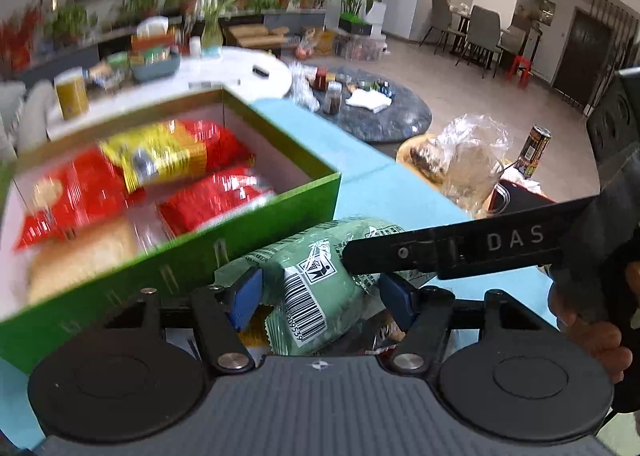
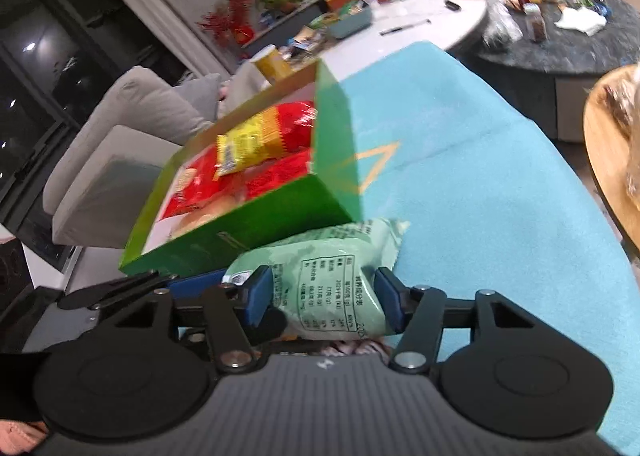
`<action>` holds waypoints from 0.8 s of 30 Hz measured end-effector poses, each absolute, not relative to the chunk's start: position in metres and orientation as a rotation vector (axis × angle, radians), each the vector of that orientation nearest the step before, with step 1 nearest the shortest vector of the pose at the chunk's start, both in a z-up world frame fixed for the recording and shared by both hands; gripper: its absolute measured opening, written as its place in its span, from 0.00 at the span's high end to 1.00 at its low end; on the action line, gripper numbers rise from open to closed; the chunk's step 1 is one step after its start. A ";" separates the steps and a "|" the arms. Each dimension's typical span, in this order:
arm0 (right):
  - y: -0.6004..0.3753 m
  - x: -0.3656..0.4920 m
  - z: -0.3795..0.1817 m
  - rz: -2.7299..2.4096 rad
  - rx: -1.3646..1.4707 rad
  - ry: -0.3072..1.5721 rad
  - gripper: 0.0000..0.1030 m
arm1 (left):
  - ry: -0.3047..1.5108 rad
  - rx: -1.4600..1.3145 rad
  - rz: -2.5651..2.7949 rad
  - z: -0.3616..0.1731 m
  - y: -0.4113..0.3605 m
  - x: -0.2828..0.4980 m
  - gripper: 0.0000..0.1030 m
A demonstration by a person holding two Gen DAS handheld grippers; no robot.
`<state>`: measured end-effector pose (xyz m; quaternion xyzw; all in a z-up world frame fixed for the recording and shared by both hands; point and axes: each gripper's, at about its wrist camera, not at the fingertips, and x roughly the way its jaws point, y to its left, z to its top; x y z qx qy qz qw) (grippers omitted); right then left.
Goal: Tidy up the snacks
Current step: 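Grasp the pale green snack bag from the pile with the right gripper, then carry the green bag with the right gripper and release it into the box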
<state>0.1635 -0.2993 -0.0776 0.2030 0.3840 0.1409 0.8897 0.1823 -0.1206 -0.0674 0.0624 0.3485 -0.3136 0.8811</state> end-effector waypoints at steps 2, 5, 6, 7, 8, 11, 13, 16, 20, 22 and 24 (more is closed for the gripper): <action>-0.298 0.160 -0.070 0.288 0.411 0.771 0.46 | 0.708 0.107 -0.660 -0.060 -0.116 0.181 0.40; -0.301 0.155 -0.058 0.296 0.437 0.739 0.46 | 0.683 0.069 -0.673 -0.047 -0.108 0.178 0.40; -0.301 0.152 -0.054 0.298 0.441 0.727 0.46 | 0.671 0.063 -0.675 -0.042 -0.106 0.175 0.40; -0.300 0.150 -0.049 0.300 0.443 0.713 0.46 | 0.656 0.061 -0.675 -0.037 -0.104 0.172 0.40; -0.299 0.146 -0.043 0.304 0.443 0.697 0.46 | 0.638 0.061 -0.675 -0.032 -0.103 0.169 0.40; -0.293 0.140 -0.028 0.312 0.442 0.657 0.46 | 0.584 0.064 -0.668 -0.016 -0.096 0.161 0.40; -0.288 0.138 -0.019 0.321 0.444 0.632 0.46 | 0.554 0.066 -0.658 -0.006 -0.089 0.159 0.40; -0.277 0.141 -0.004 0.349 0.450 0.590 0.46 | 0.509 0.077 -0.619 0.013 -0.075 0.157 0.40; -0.256 0.153 0.012 0.416 0.463 0.550 0.46 | 0.453 0.095 -0.547 0.035 -0.052 0.157 0.40; -0.243 0.162 0.017 0.449 0.454 0.534 0.46 | 0.445 0.093 -0.519 0.041 -0.041 0.160 0.40; -0.234 0.169 0.019 0.469 0.449 0.532 0.46 | 0.442 0.098 -0.497 0.041 -0.032 0.165 0.40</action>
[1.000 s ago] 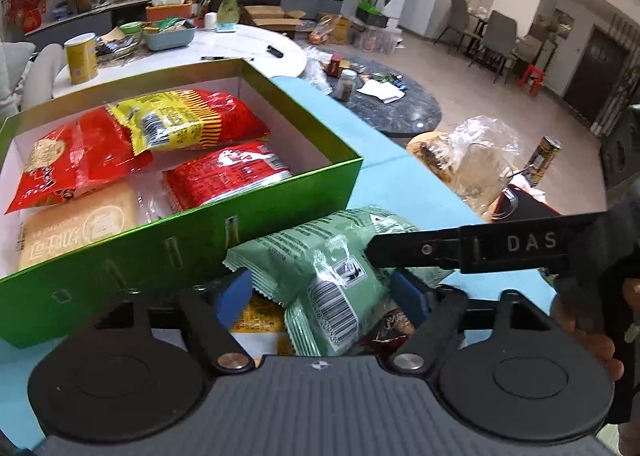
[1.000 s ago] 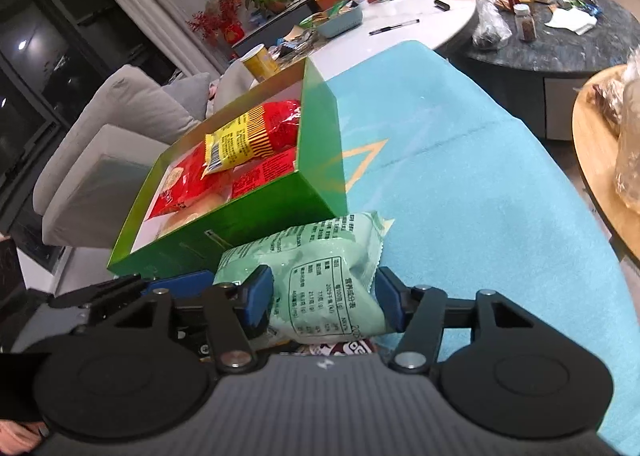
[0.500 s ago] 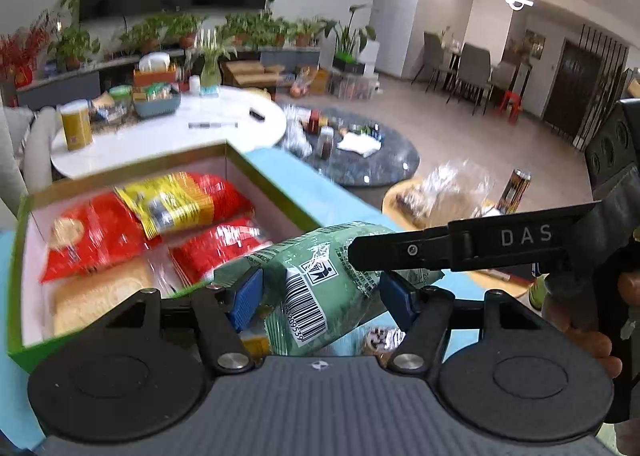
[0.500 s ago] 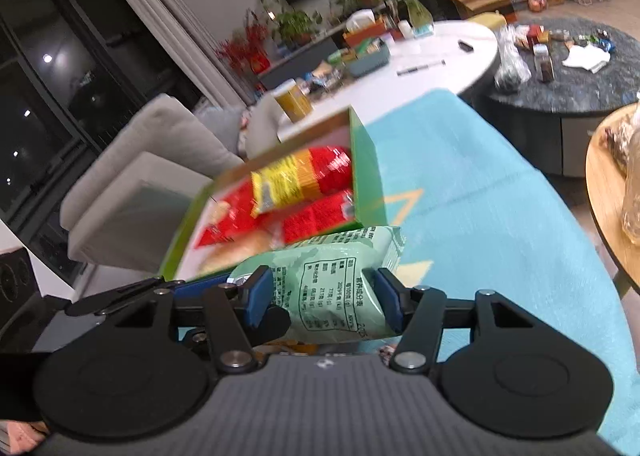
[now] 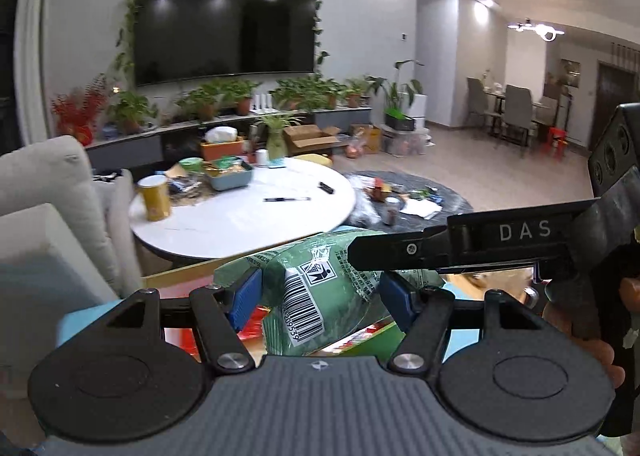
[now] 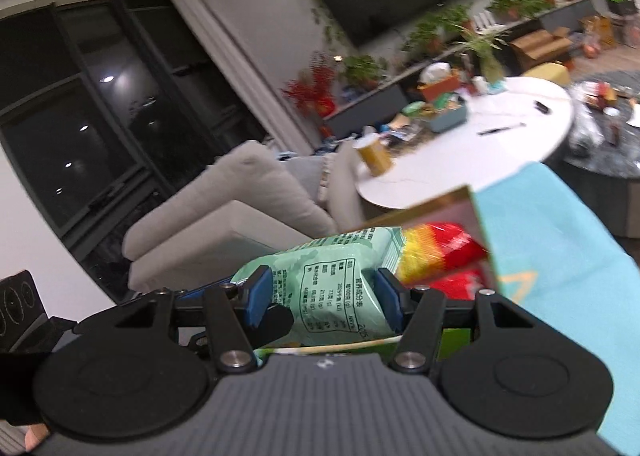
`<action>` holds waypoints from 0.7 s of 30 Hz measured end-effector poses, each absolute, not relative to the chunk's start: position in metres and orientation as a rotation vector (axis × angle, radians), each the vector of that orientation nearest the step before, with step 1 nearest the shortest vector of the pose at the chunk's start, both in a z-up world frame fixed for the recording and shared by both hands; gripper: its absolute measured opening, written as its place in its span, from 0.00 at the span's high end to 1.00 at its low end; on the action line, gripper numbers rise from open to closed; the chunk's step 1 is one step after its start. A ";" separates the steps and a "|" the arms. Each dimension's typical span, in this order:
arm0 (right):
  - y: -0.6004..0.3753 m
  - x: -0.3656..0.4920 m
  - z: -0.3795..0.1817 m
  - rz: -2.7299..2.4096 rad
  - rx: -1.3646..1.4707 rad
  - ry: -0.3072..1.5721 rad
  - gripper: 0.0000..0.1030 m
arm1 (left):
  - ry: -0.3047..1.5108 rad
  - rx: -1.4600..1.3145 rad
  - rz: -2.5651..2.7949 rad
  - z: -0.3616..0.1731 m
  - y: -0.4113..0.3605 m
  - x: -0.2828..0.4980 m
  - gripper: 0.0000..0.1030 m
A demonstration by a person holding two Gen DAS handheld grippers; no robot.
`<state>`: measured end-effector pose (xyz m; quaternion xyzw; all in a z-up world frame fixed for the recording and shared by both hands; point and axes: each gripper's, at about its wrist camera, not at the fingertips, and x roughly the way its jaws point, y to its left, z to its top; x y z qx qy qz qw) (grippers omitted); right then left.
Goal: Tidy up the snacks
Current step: 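Carry the green bag with the right gripper and release it into the box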
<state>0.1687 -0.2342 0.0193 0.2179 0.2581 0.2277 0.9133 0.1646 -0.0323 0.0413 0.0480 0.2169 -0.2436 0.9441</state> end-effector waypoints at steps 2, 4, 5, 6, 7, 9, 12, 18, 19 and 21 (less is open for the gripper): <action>-0.226 0.176 0.018 0.483 0.447 0.539 0.46 | 0.447 0.095 -0.482 0.037 -0.026 0.170 0.40; -0.221 0.182 0.013 0.491 0.447 0.552 0.46 | 0.456 0.086 -0.474 0.031 -0.019 0.175 0.40; -0.218 0.185 0.010 0.492 0.447 0.561 0.46 | 0.465 0.081 -0.471 0.027 -0.016 0.179 0.40; -0.214 0.188 0.007 0.493 0.445 0.572 0.46 | 0.473 0.077 -0.468 0.024 -0.014 0.182 0.40; -0.212 0.192 0.003 0.494 0.444 0.581 0.46 | 0.482 0.072 -0.465 0.020 -0.011 0.184 0.40; -0.206 0.197 -0.002 0.494 0.440 0.599 0.46 | 0.499 0.064 -0.459 0.013 -0.006 0.191 0.40; -0.200 0.204 -0.010 0.496 0.437 0.625 0.46 | 0.518 0.049 -0.453 0.003 0.004 0.199 0.40; -0.190 0.216 -0.023 0.491 0.420 0.661 0.46 | 0.553 0.022 -0.443 -0.015 0.013 0.218 0.40; -0.189 0.218 -0.025 0.490 0.418 0.667 0.46 | 0.557 0.018 -0.442 -0.018 0.015 0.221 0.40; -0.185 0.224 -0.030 0.488 0.413 0.677 0.46 | 0.567 0.011 -0.440 -0.023 0.017 0.226 0.40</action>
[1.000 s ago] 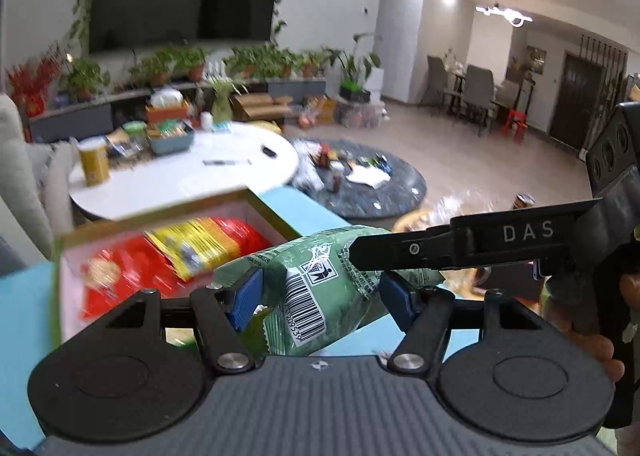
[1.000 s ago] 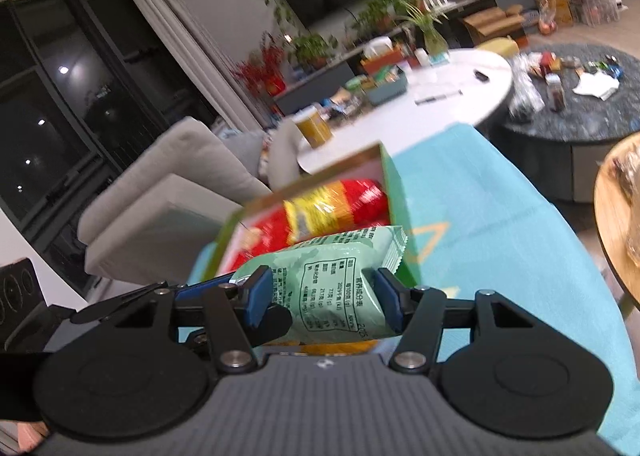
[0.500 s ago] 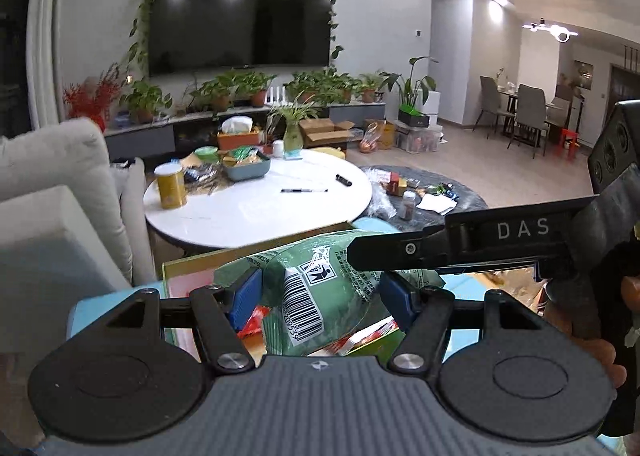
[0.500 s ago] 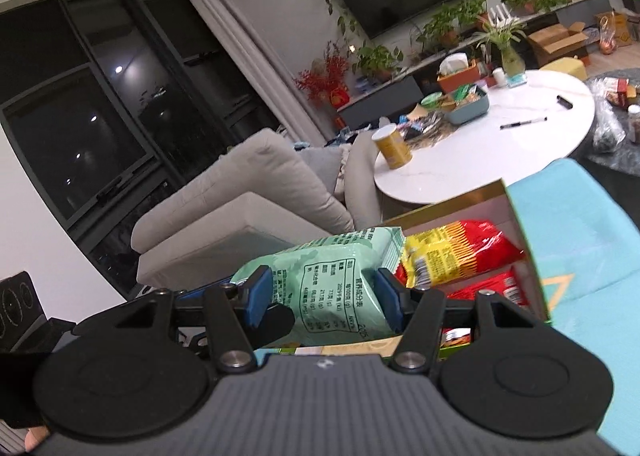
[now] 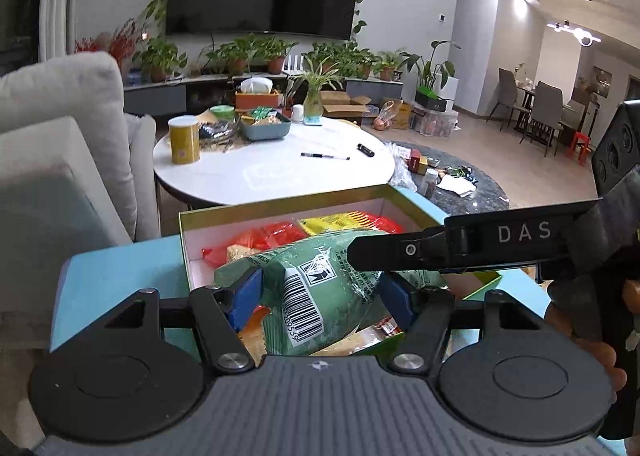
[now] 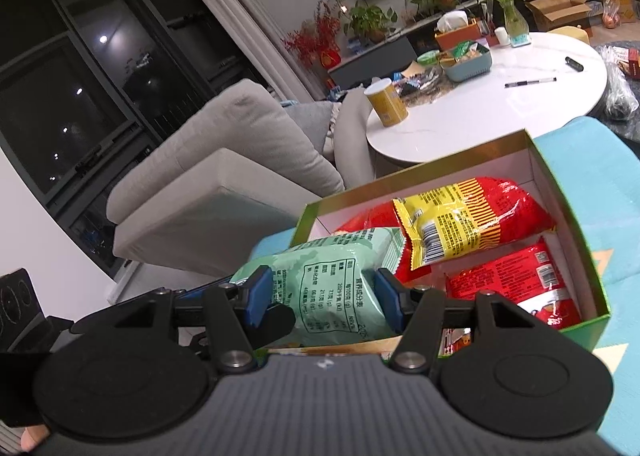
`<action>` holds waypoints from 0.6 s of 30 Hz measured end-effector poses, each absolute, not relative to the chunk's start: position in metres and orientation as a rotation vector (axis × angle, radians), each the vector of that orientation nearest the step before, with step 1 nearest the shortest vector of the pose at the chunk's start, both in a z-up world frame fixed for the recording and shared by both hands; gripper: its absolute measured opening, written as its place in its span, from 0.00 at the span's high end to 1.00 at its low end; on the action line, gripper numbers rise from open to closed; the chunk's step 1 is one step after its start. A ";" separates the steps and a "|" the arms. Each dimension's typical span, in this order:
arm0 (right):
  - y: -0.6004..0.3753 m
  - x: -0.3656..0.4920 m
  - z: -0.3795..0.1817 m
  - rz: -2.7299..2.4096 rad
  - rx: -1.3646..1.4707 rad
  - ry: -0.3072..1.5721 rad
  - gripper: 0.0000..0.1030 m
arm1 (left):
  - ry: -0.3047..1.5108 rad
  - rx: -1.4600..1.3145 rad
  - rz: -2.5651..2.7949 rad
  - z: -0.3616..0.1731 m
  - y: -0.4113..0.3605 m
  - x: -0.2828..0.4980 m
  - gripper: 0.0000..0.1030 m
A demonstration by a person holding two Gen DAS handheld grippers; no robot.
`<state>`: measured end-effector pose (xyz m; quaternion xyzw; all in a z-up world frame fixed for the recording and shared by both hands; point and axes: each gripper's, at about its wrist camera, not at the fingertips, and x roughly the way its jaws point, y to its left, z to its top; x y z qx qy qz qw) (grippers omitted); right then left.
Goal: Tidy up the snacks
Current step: 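Carry the green bag with the right gripper and release it into the box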
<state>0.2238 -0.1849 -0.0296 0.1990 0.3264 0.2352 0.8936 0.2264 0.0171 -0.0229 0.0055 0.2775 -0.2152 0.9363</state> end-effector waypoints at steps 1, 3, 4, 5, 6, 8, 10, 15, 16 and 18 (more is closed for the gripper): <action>-0.185 0.226 -0.032 0.487 0.412 0.681 0.46 | 0.574 0.009 -0.438 -0.026 0.018 0.230 0.40; -0.183 0.230 -0.037 0.486 0.412 0.695 0.46 | 0.583 0.005 -0.437 -0.031 0.019 0.232 0.40; -0.183 0.231 -0.040 0.486 0.413 0.700 0.46 | 0.588 0.003 -0.437 -0.034 0.020 0.233 0.40; -0.183 0.232 -0.042 0.485 0.413 0.706 0.46 | 0.593 0.001 -0.437 -0.037 0.022 0.235 0.40; -0.182 0.232 -0.043 0.485 0.413 0.712 0.46 | 0.599 -0.002 -0.436 -0.040 0.022 0.237 0.40; -0.181 0.236 -0.048 0.483 0.413 0.723 0.46 | 0.621 -0.006 -0.434 -0.046 0.024 0.241 0.39; -0.180 0.239 -0.054 0.473 0.403 0.744 0.45 | 0.645 -0.016 -0.418 -0.052 0.026 0.243 0.37; -0.191 0.234 -0.055 0.424 0.414 0.748 0.43 | 0.623 -0.037 -0.374 -0.048 0.036 0.236 0.30; -0.192 0.233 -0.053 0.420 0.414 0.745 0.43 | 0.615 -0.042 -0.364 -0.044 0.038 0.236 0.30; -0.192 0.227 -0.048 0.417 0.401 0.733 0.43 | 0.597 -0.052 -0.356 -0.036 0.041 0.232 0.30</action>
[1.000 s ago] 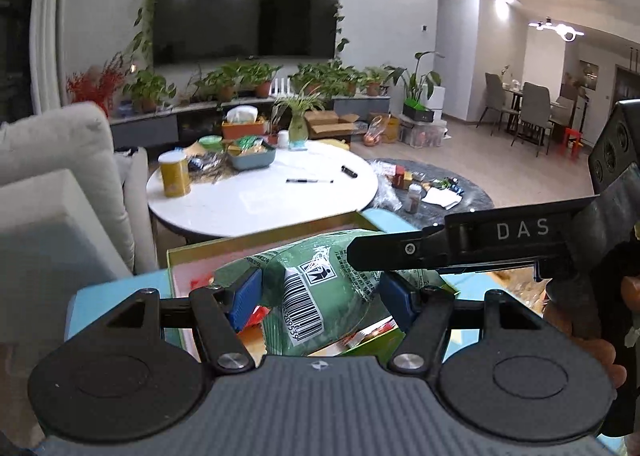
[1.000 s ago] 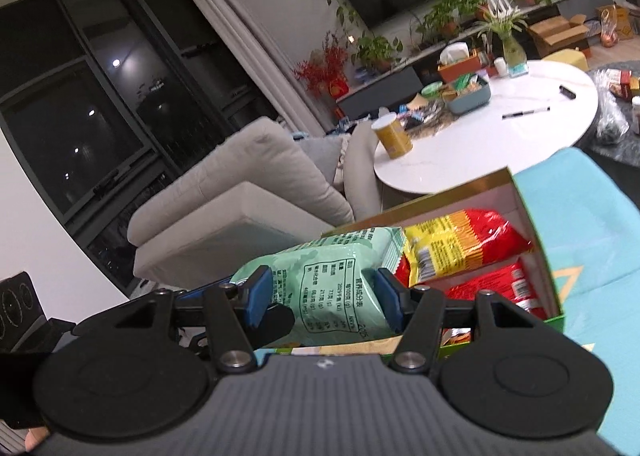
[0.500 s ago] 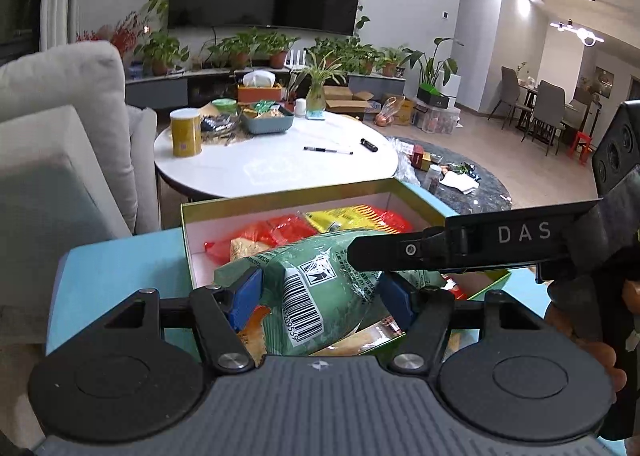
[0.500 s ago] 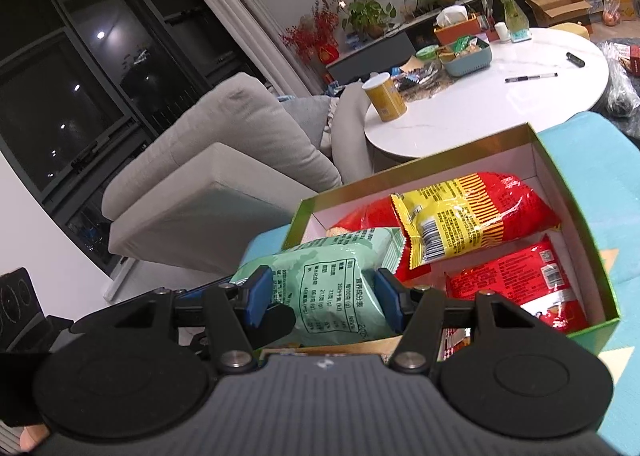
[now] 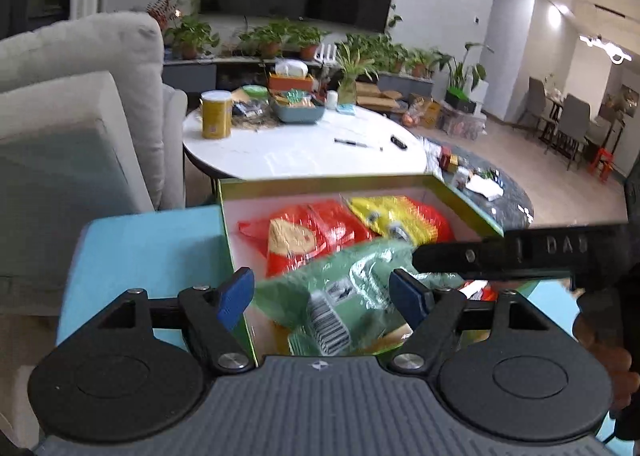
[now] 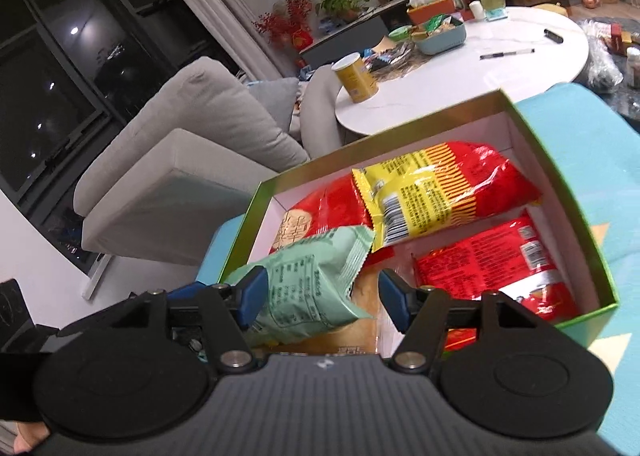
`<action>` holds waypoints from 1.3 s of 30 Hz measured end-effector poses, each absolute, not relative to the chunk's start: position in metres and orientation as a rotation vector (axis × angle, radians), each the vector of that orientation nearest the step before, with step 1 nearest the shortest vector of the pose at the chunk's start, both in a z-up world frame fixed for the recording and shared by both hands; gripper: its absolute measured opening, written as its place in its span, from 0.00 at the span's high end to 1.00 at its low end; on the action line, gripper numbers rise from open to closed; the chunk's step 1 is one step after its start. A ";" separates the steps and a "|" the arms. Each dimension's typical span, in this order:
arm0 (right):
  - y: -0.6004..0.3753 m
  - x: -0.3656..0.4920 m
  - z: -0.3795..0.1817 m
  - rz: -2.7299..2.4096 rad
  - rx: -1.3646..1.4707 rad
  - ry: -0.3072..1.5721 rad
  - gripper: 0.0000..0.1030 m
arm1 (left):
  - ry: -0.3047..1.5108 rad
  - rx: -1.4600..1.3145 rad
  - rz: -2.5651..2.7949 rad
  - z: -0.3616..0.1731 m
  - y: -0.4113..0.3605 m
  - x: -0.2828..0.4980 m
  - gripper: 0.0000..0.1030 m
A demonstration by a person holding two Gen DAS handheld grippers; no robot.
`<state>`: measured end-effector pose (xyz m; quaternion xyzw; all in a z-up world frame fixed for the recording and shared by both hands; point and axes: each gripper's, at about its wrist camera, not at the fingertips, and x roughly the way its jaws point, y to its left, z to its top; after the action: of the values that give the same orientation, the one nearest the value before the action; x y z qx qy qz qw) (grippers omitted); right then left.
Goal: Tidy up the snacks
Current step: 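Carry the green bag with the right gripper and release it into the box, then grasp the bagged bread roll with the right gripper while the left gripper grasps the brown cookie packet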
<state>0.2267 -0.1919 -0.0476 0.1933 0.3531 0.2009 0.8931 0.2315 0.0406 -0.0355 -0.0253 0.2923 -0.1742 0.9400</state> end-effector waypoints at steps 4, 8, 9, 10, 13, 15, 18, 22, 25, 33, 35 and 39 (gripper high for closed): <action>-0.190 0.213 -0.033 0.427 0.395 0.716 0.43 | 0.564 -0.041 -0.342 -0.018 0.042 0.215 0.29; -0.186 0.194 -0.014 0.454 0.396 0.677 0.43 | 0.530 -0.027 -0.325 -0.003 0.045 0.192 0.26; -0.185 0.192 -0.011 0.457 0.397 0.674 0.43 | 0.530 -0.030 -0.320 0.000 0.046 0.190 0.26; -0.184 0.188 -0.007 0.458 0.402 0.670 0.43 | 0.530 -0.033 -0.316 0.002 0.048 0.184 0.26; -0.183 0.174 0.004 0.468 0.414 0.653 0.43 | 0.517 -0.030 -0.309 0.009 0.052 0.167 0.26; -0.182 0.166 0.010 0.477 0.418 0.637 0.43 | 0.514 -0.032 -0.305 0.010 0.055 0.156 0.26; -0.180 0.150 0.017 0.493 0.418 0.631 0.43 | 0.522 -0.044 -0.303 0.009 0.060 0.142 0.25; -0.178 0.129 0.019 0.486 0.395 0.629 0.43 | 0.529 -0.072 -0.293 0.006 0.070 0.125 0.25; -0.179 0.114 0.016 0.473 0.382 0.638 0.43 | 0.540 -0.076 -0.281 0.001 0.075 0.112 0.25; -0.189 0.075 0.010 0.427 0.372 0.646 0.43 | 0.549 -0.064 -0.280 -0.018 0.074 0.071 0.20; -0.190 0.066 0.009 0.418 0.365 0.648 0.43 | 0.557 -0.060 -0.279 -0.023 0.072 0.065 0.20; -0.186 0.052 0.003 0.419 0.336 0.654 0.43 | 0.576 -0.057 -0.286 -0.030 0.068 0.057 0.20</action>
<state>0.0521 -0.1863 0.0033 0.1632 0.3175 0.2035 0.9117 0.0565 0.0684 -0.0303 -0.0282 0.2829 -0.1406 0.9484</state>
